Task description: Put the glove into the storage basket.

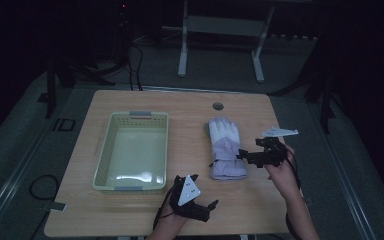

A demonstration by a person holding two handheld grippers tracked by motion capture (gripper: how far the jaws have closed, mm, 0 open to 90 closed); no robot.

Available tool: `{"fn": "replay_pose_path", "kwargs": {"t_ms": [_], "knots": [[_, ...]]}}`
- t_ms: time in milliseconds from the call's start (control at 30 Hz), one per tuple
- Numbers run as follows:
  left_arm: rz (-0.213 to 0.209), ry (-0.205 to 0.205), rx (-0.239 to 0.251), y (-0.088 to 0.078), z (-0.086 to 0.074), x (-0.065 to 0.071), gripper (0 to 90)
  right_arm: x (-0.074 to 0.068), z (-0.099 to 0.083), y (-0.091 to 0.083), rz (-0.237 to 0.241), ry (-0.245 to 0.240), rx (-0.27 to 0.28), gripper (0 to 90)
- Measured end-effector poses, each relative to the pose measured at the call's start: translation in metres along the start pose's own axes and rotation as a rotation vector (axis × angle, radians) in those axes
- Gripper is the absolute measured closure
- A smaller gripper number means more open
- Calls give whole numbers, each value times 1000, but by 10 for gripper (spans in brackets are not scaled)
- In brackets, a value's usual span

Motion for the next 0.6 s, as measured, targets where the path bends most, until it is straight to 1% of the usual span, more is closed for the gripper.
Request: {"fn": "replay_pose_path", "kwargs": {"t_ms": [33, 100, 133, 167, 200, 267, 300, 333, 367, 400, 433, 467, 500, 533, 600], "knots": [[-9, -16, 6, -2, 4, 1, 0, 1, -2, -1, 1, 6, -2, 143], [-23, -28, -17, -2, 10, 1, 0, 3, -6, -2, 20, -6, -17, 180], [-23, -30, -12, -2, 12, 1, 0, 4, -8, -2, 37, -7, -24, 209], [-12, -27, -9, -1, 14, 1, 0, 5, -9, -1, 59, -10, -22, 207], [-8, -20, -19, 0, 17, 1, 0, 5, -10, -1, 66, -21, -15, 198], [-2, -10, -11, 0, 22, 4, 10, 5, -12, 0, 43, -68, -10, 178], [-9, -16, -3, 0, 26, 6, 41, 6, -12, 0, 41, -74, -8, 177], [-25, -25, -18, 2, 31, 7, 42, 7, -12, -1, 41, -80, -2, 177], [-28, -31, -31, 5, 34, 8, 42, 8, -12, -3, 36, -85, 7, 177], [-47, -41, -39, 8, 39, 8, 42, 9, -12, -4, 35, -76, 8, 178], [-64, -54, -51, 10, 43, 8, 42, 11, -13, -5, 55, -47, -7, 176], [-63, -63, -65, 14, 47, 7, 41, 13, -14, -5, 56, -34, -28, 175], [-84, -75, -73, 17, 52, 6, 40, 14, -15, -5, 43, -32, -40, 166], [-87, -80, -77, 19, 55, 6, 39, 15, -17, -6, 39, -21, -40, 146], [-96, -73, -86, 24, 61, 5, 31, 17, -18, -7, 61, 7, -33, 134]]}}
Point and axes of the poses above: each handheld gripper's, and its own axes: y roughly forward along the jaws, z roughly out of its top, x roughly to its right, the point moved 3 cm from there along y, roughly forward along the jaws, and after that the axes turned 14 degrees about -y, right-handed, at the moved point
